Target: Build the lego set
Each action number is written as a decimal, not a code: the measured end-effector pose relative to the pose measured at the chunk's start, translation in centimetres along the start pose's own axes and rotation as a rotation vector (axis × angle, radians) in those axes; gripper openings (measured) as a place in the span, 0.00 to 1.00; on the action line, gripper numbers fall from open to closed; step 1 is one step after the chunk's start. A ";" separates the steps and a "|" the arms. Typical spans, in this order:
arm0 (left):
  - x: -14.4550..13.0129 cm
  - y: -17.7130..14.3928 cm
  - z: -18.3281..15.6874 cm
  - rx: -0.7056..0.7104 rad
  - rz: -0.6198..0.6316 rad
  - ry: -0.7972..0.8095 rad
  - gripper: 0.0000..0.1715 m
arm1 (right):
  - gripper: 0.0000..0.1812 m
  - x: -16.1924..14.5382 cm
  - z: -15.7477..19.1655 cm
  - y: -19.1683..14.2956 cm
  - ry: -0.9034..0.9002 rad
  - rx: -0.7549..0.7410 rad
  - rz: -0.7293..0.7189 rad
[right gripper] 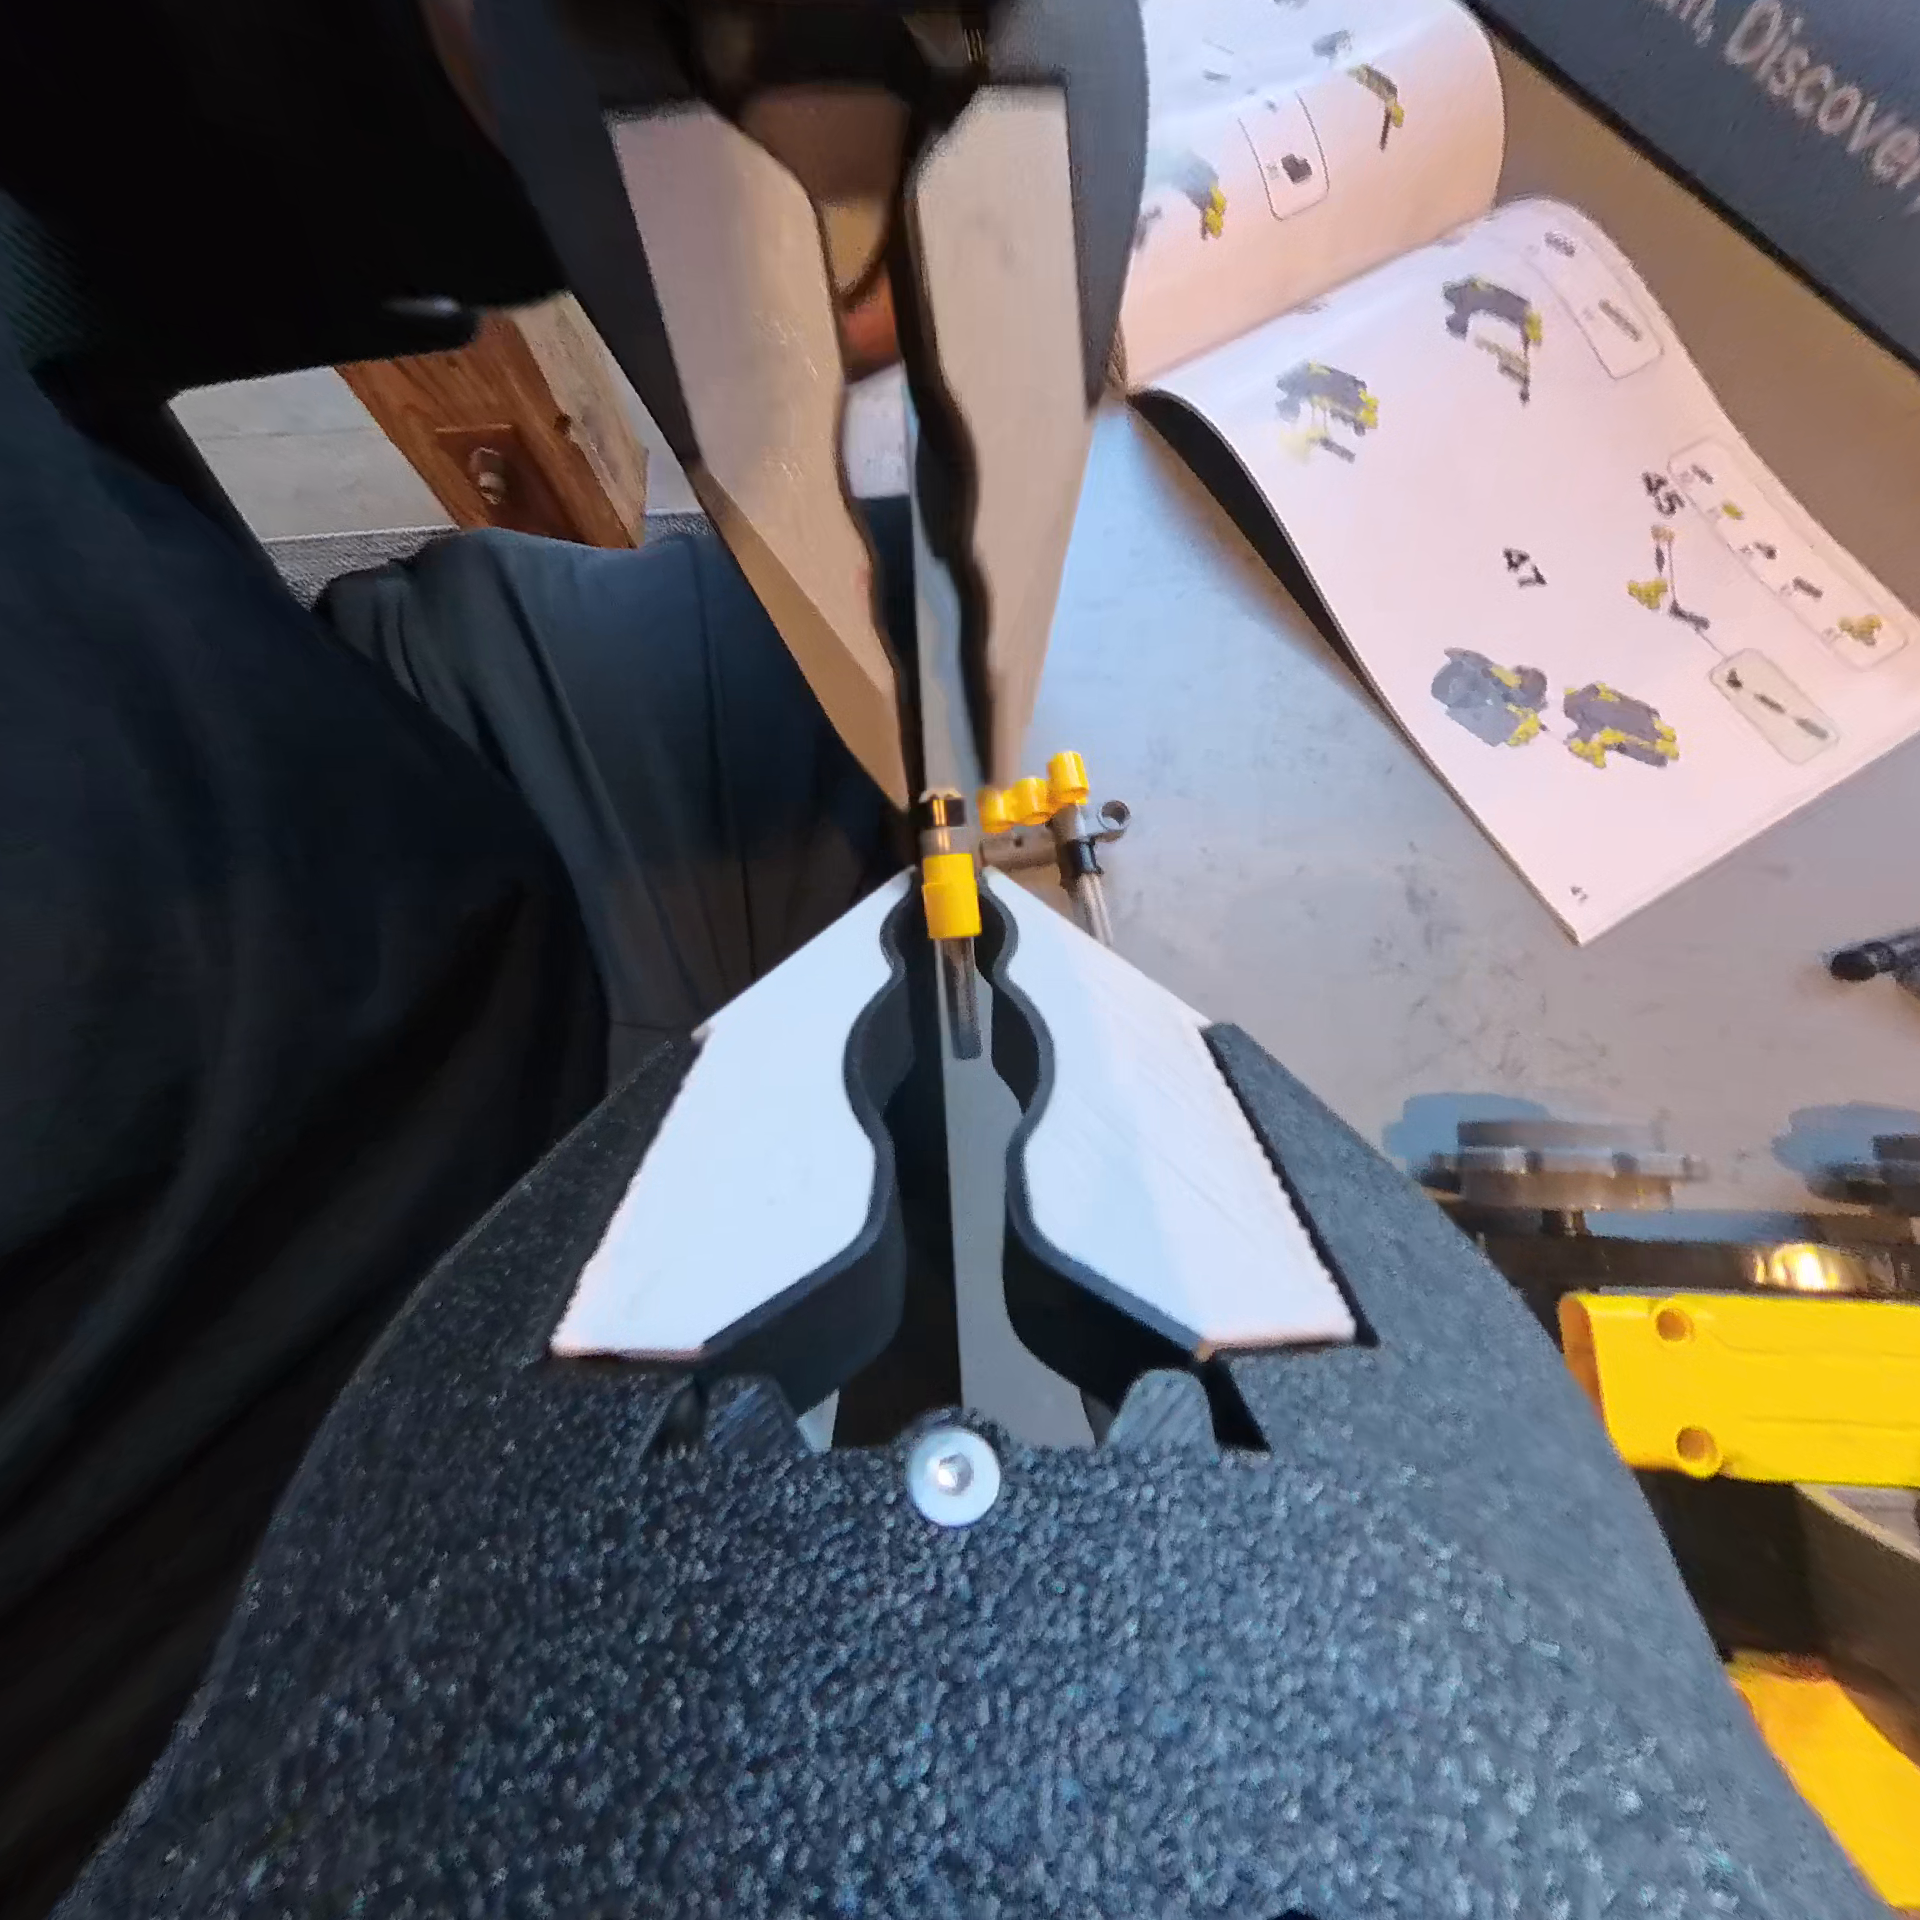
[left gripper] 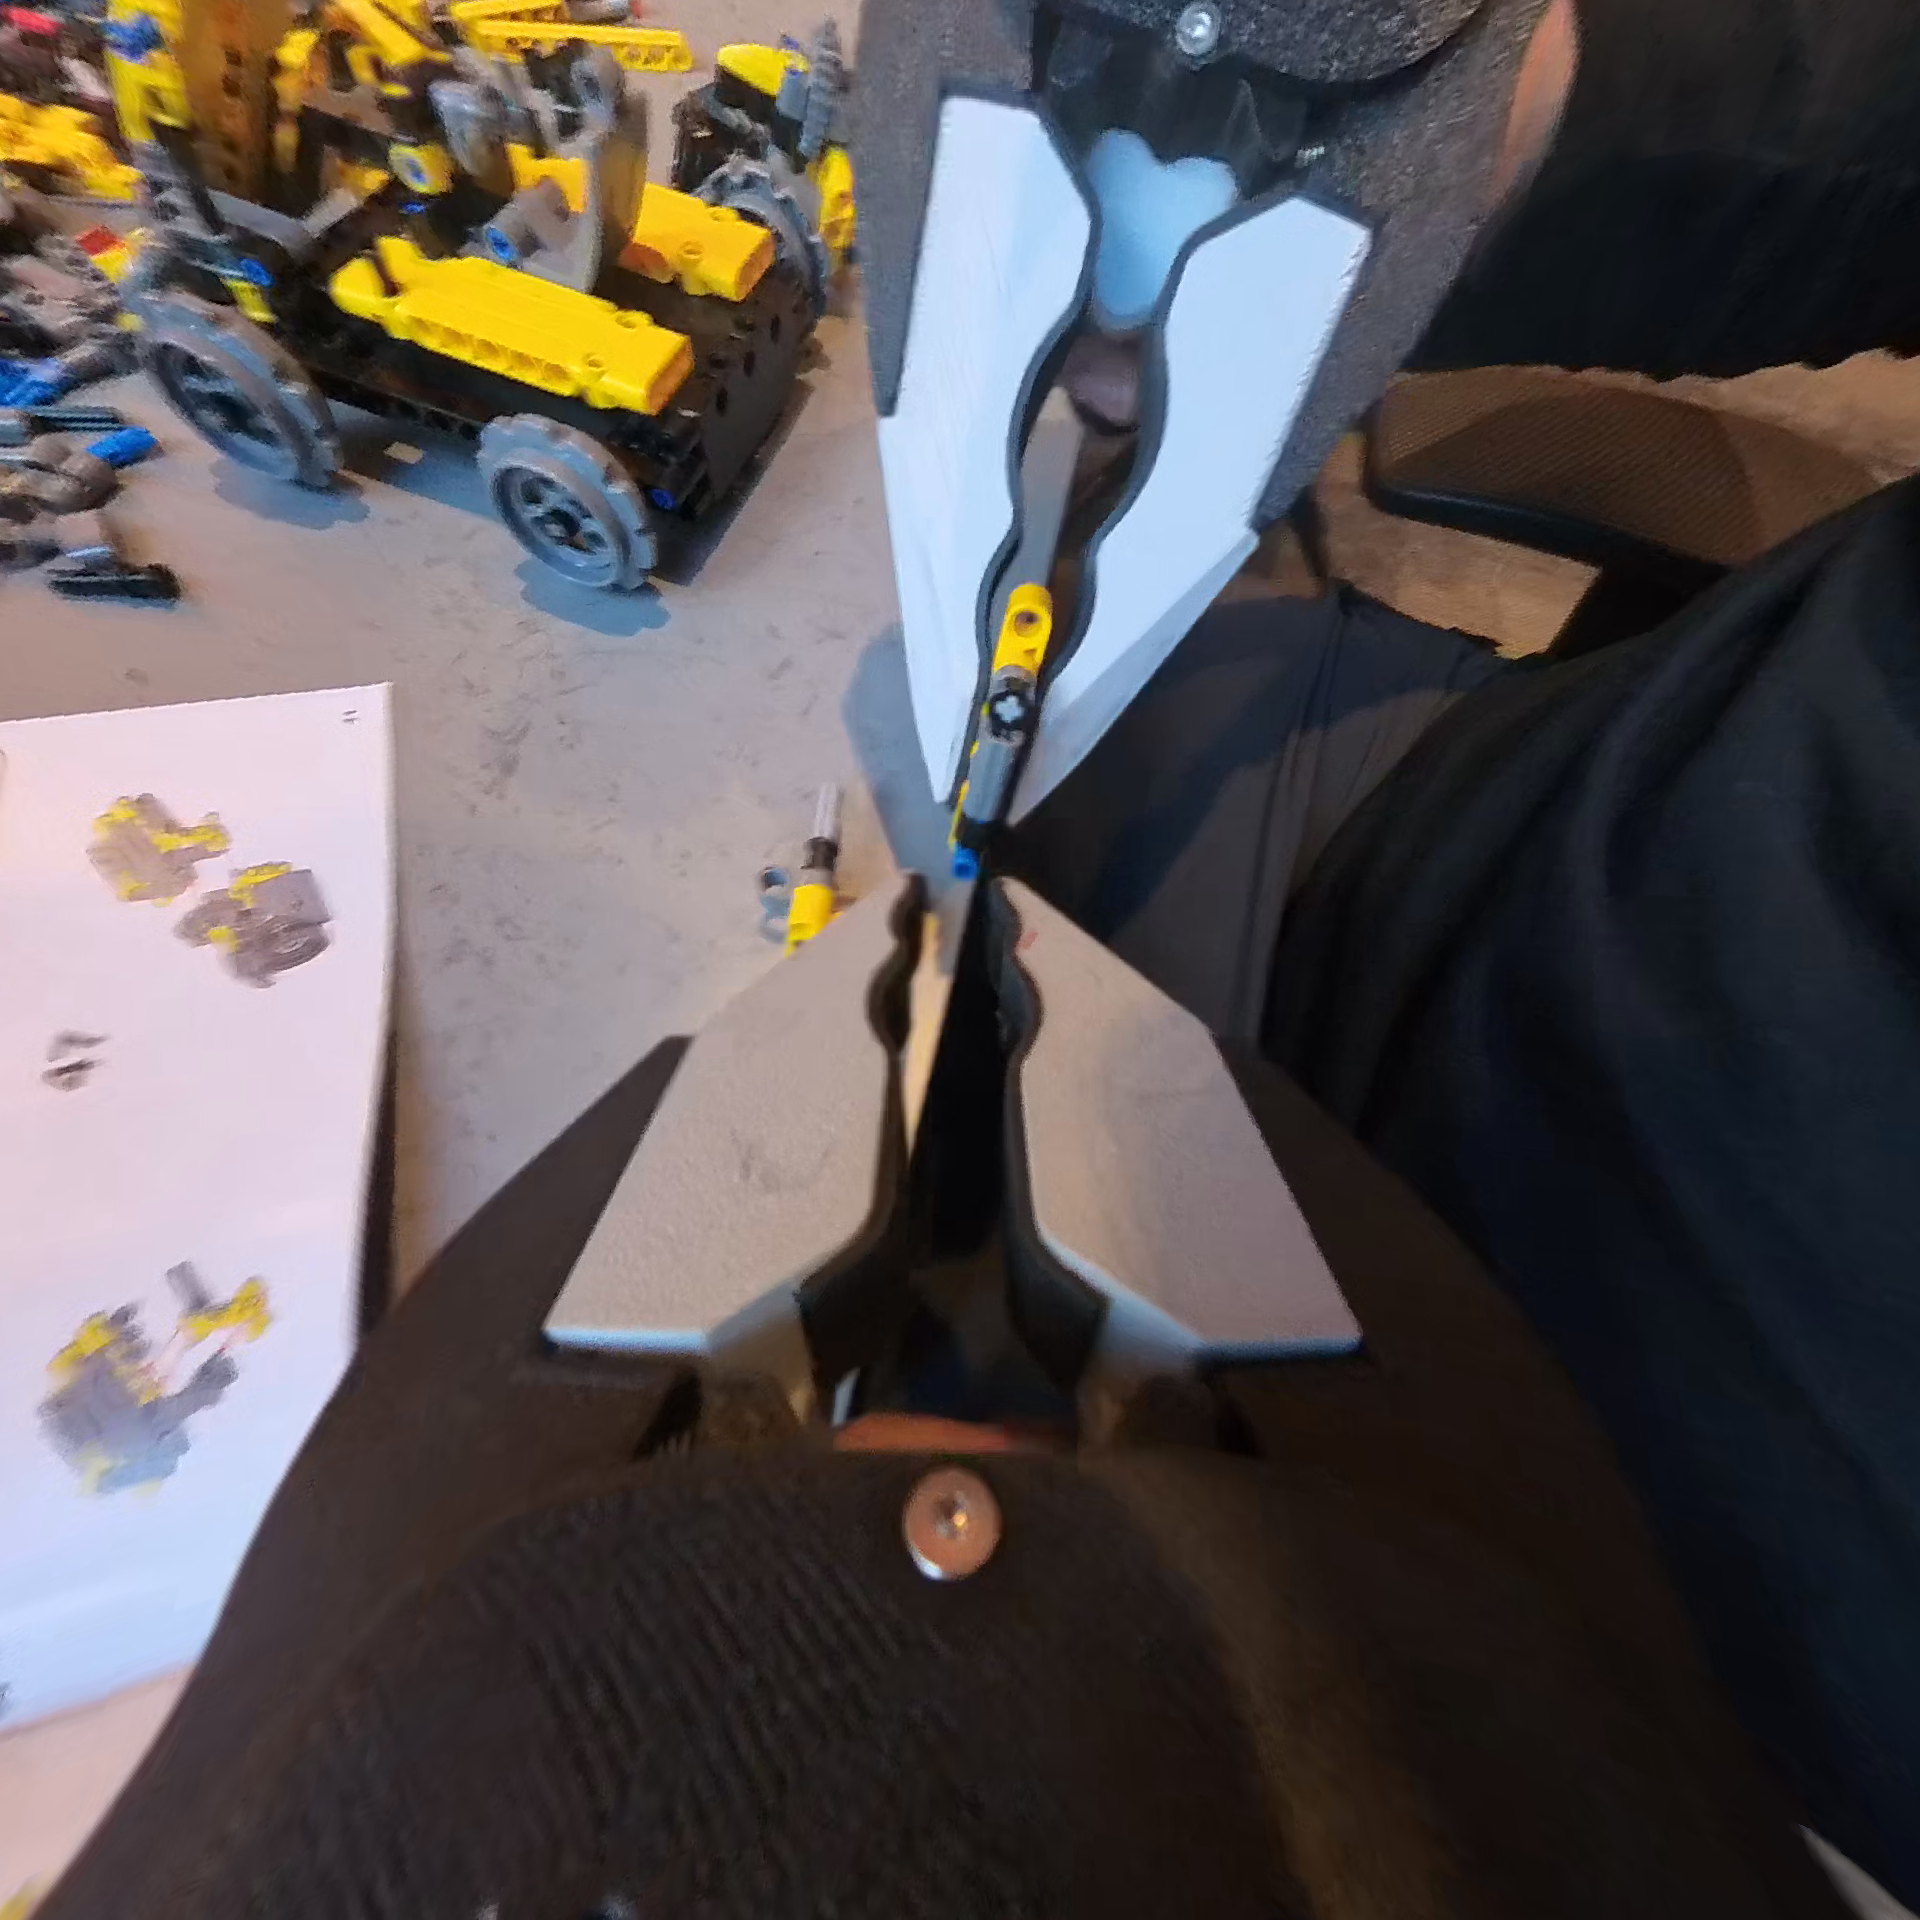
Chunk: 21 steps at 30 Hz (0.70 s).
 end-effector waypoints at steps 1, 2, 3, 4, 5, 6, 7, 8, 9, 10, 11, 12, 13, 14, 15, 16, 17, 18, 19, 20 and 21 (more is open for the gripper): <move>-0.1 -0.4 0.5 0.045 0.011 0.007 0.12 | 0.04 -0.2 -0.2 0.1 0.016 0.007 0.013; -0.2 -0.9 0.9 0.075 0.028 0.019 0.14 | 0.04 -0.3 -0.4 0.1 0.032 0.021 0.014; -0.4 -1.2 1.3 0.091 0.047 0.029 0.14 | 0.04 -0.3 -0.5 0.1 0.046 0.034 0.009; -0.6 -1.3 1.8 0.097 0.064 0.029 0.16 | 0.04 -0.3 -0.7 0.2 0.054 0.043 0.010; -0.7 -1.2 2.1 0.087 0.084 0.019 0.20 | 0.04 -0.3 -0.8 0.3 0.056 0.043 0.016; -0.8 -1.0 2.4 0.064 0.102 0.010 0.21 | 0.04 -0.2 -0.9 0.4 0.052 0.042 0.024; -0.9 -0.7 2.5 0.040 0.113 0.010 0.22 | 0.04 -0.2 -1.0 0.6 0.047 0.042 0.035; -0.9 -0.4 2.6 0.021 0.121 0.011 0.23 | 0.04 -0.1 -1.1 0.7 0.043 0.045 0.046; -1.0 -0.1 2.7 0.005 0.132 0.009 0.24 | 0.04 -0.1 -1.1 0.9 0.040 0.048 0.059; -1.1 0.2 2.7 -0.018 0.142 0.006 0.26 | 0.04 -0.2 -1.1 1.0 0.037 0.052 0.072; -1.1 0.4 2.6 -0.036 0.146 0.006 0.26 | 0.04 -0.2 -1.1 1.2 0.032 0.056 0.085; -1.0 0.6 2.6 -0.041 0.149 0.010 0.26 | 0.04 -0.3 -1.1 1.3 0.028 0.058 0.098; -1.0 0.7 2.7 -0.039 0.157 0.021 0.25 | 0.04 -0.3 -1.2 1.3 0.024 0.058 0.105; -1.0 0.8 2.8 -0.030 0.166 0.033 0.25 | 0.04 -0.2 -1.2 1.3 0.021 0.058 0.108; -0.9 0.9 3.0 -0.023 0.175 0.046 0.25 | 0.04 -0.2 -1.3 1.3 0.019 0.060 0.108; -0.8 0.9 3.1 -0.022 0.181 0.057 0.25 | 0.04 -0.1 -1.4 1.2 0.017 0.061 0.107; -0.7 1.0 3.2 -0.023 0.186 0.066 0.25 | 0.04 -0.1 -1.4 1.2 0.014 0.061 0.106; -0.6 1.0 3.2 -0.030 0.188 0.077 0.24 | 0.04 0.0 -1.5 1.1 0.010 0.061 0.105; -0.5 1.0 3.1 -0.039 0.188 0.090 0.22 | 0.04 0.1 -1.5 1.1 0.005 0.060 0.103; -0.5 1.0 3.0 -0.045 0.190 0.100 0.20 | 0.04 0.1 -1.5 1.1 0.002 0.058 0.103; -0.5 1.0 3.0 -0.047 0.194 0.103 0.20 | 0.04 0.1 -1.6 1.1 0.000 0.057 0.104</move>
Point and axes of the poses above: each gripper's, where its closed fingertips meet, y out along the fingers, x out of its top, z = x × y across the jaws, the point moved 6 cm from there along -y, back along the fingers, and after that the axes turned 11 degrees about z, right-handed, at the moved point
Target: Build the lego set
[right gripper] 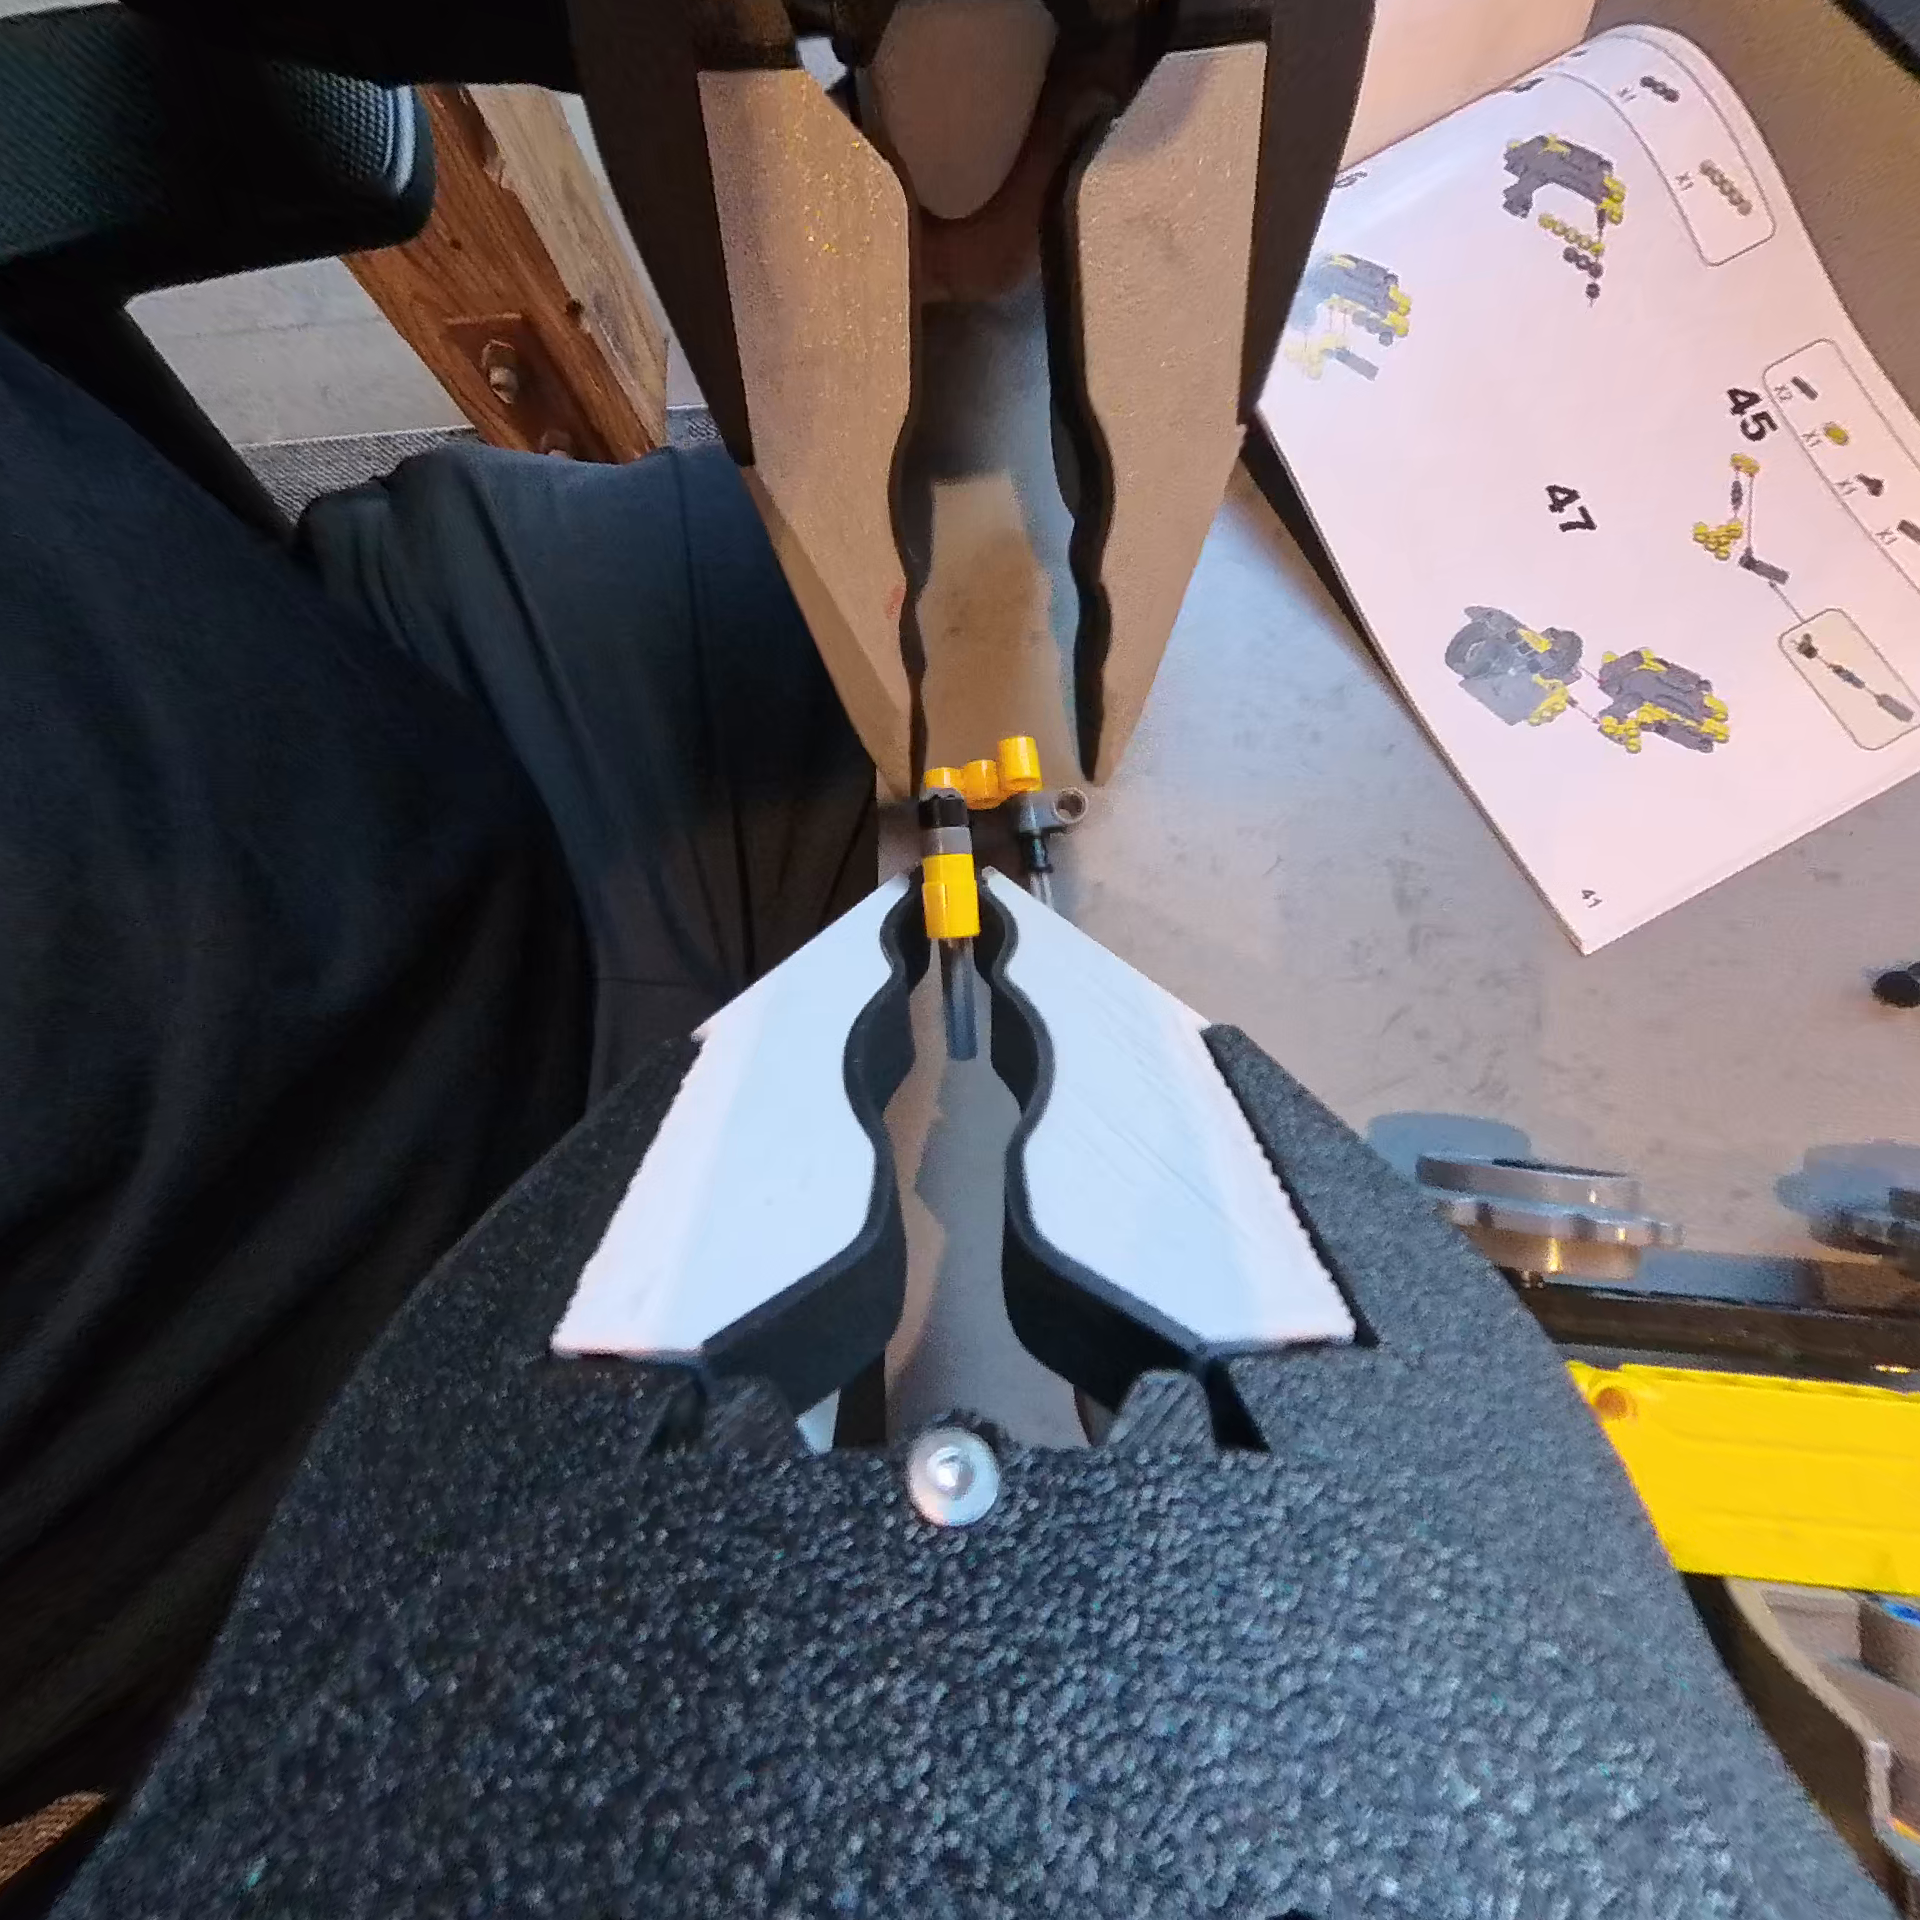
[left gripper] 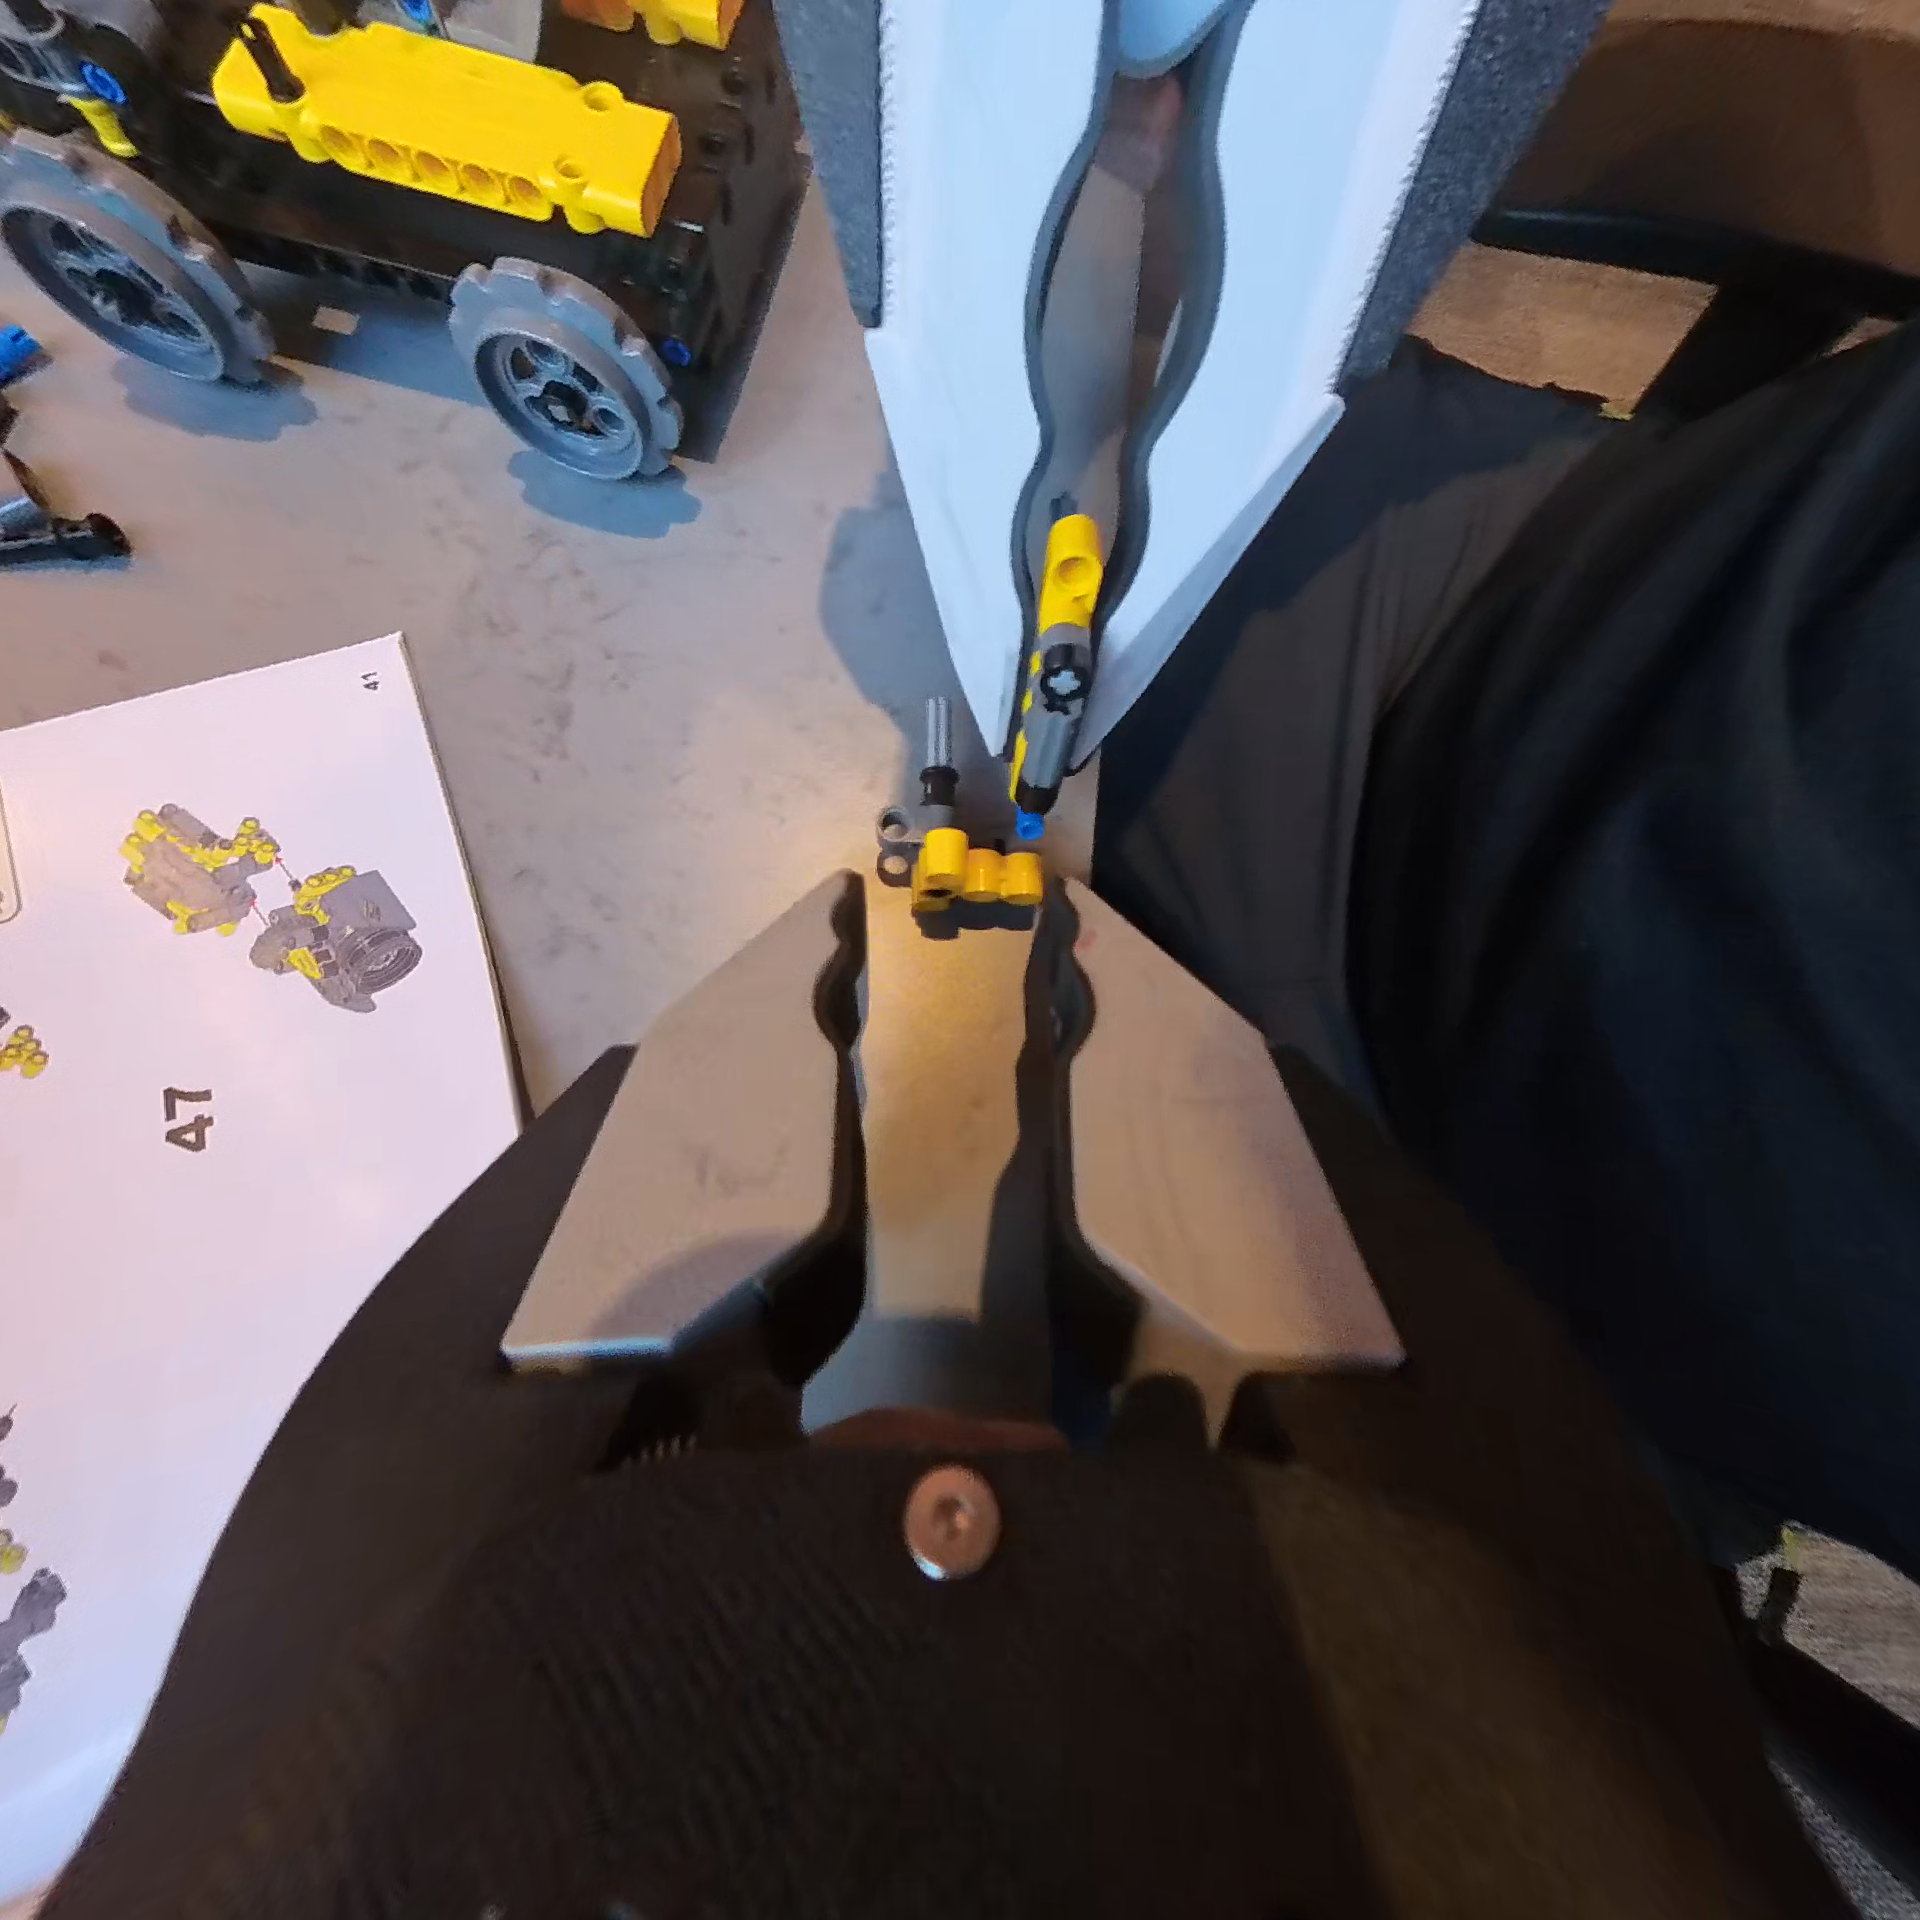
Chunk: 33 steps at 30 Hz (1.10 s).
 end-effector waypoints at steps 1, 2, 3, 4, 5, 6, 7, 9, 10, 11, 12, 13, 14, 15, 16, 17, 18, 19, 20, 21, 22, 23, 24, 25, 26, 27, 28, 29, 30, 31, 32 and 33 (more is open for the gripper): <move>0.0 0.1 -0.1 -0.004 0.003 -0.001 0.19 | 0.04 0.0 0.0 0.0 -0.002 0.000 0.001; -0.1 0.1 -0.2 -0.005 0.002 -0.003 0.20 | 0.04 0.0 0.0 0.0 -0.003 0.000 0.001; -0.1 0.1 -0.3 -0.004 -0.003 -0.002 0.20 | 0.04 0.0 0.0 0.0 -0.002 0.003 0.001; -0.1 0.1 -0.3 0.001 -0.009 0.000 0.20 | 0.04 0.0 0.0 0.1 -0.003 0.004 0.002; -0.1 0.1 -0.4 0.004 -0.013 0.003 0.20 | 0.04 -0.1 0.0 0.1 -0.002 0.003 0.005; 0.0 0.1 -0.4 0.006 -0.015 0.006 0.19 | 0.04 -0.1 -0.1 0.1 -0.001 0.004 0.007; 0.0 0.1 -0.5 0.004 -0.015 0.008 0.19 | 0.04 -0.2 -0.1 0.2 0.000 0.006 0.009; 0.0 0.3 -0.6 0.005 -0.009 0.010 0.18 | 0.04 -0.2 -0.2 0.3 -0.001 0.009 0.017; -0.1 0.4 -0.6 0.007 -0.006 0.012 0.17 | 0.04 -0.2 -0.1 0.4 -0.005 0.009 0.020; 0.0 0.5 -0.6 0.012 -0.013 0.014 0.16 | 0.04 -0.2 -0.1 0.5 -0.008 0.011 0.025; -0.1 0.5 -0.6 0.017 -0.014 0.016 0.14 | 0.04 -0.2 -0.1 0.5 -0.010 0.011 0.033; -0.1 0.5 -0.6 0.019 -0.016 0.017 0.14 | 0.04 -0.2 -0.1 0.6 -0.013 0.008 0.041; -0.1 0.5 -0.6 0.019 -0.017 0.017 0.14 | 0.04 -0.2 -0.1 0.6 -0.013 0.009 0.045; -0.1 0.5 -0.6 0.018 -0.019 0.015 0.14 | 0.04 -0.2 -0.1 0.6 -0.010 0.015 0.047; -0.1 0.5 -0.6 0.019 -0.022 0.014 0.14 | 0.04 -0.2 -0.1 0.6 -0.010 0.018 0.050; -0.1 0.5 -0.6 0.018 -0.024 0.011 0.14 | 0.04 -0.2 -0.1 0.6 -0.013 0.018 0.054; -0.1 0.5 -0.6 0.014 -0.026 0.008 0.14 | 0.04 -0.2 -0.1 0.6 -0.017 0.017 0.058; -0.1 0.5 -0.6 0.009 -0.028 0.004 0.14 | 0.04 -0.1 -0.1 0.6 -0.020 0.017 0.062; 0.0 0.6 -0.6 0.003 -0.031 0.001 0.14 | 0.04 -0.1 -0.1 0.6 -0.023 0.018 0.066; 0.0 0.6 -0.6 0.000 -0.031 0.000 0.14 | 0.04 0.0 -0.1 0.6 -0.026 0.017 0.073; 0.0 0.6 -0.6 0.002 -0.031 0.000 0.14 | 0.04 0.0 -0.2 0.6 -0.027 0.017 0.081; 0.0 0.6 -0.6 0.003 -0.031 -0.002 0.14 | 0.04 0.1 -0.2 0.5 -0.031 0.017 0.093; 0.0 0.6 -0.6 0.005 -0.031 -0.002 0.14 | 0.04 0.1 -0.2 0.5 -0.039 0.014 0.106; 0.0 0.6 -0.6 0.007 -0.030 -0.001 0.14 | 0.04 0.2 -0.1 0.5 -0.050 0.014 0.122; 0.0 0.6 -0.7 0.010 -0.030 0.003 0.14 | 0.04 0.3 -0.1 0.4 -0.060 0.013 0.141; 0.0 0.7 -0.7 0.013 -0.030 0.008 0.14 | 0.04 0.4 -0.1 0.4 -0.067 0.012 0.158; 0.1 0.7 -0.7 0.014 -0.028 0.010 0.14 | 0.04 0.4 -0.1 0.4 -0.070 0.015 0.173; 0.1 0.7 -0.7 0.015 -0.028 0.012 0.14 | 0.04 0.5 -0.1 0.4 -0.068 0.021 0.186; 0.1 0.7 -0.6 0.014 -0.031 0.009 0.14 | 0.04 0.5 -0.2 0.3 -0.067 0.029 0.199; 0.1 0.7 -0.6 0.014 -0.033 0.008 0.14 | 0.04 0.6 -0.3 0.3 -0.066 0.040 0.211; 0.1 0.7 -0.6 0.013 -0.033 0.007 0.14 | 0.04 0.7 -0.3 0.3 -0.065 0.055 0.226; 0.1 0.8 -0.6 0.012 -0.034 0.008 0.14 | 0.04 0.8 -0.4 0.3 -0.068 0.064 0.243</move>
Point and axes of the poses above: each gripper's, where its closed fingertips meet, y out along the fingers, x out of its top, z = x × y across the jaws, the point moved 6 cm from there along -y, back along the fingers, and after that the axes turned 11 degrees about z, right-handed, at the moved point
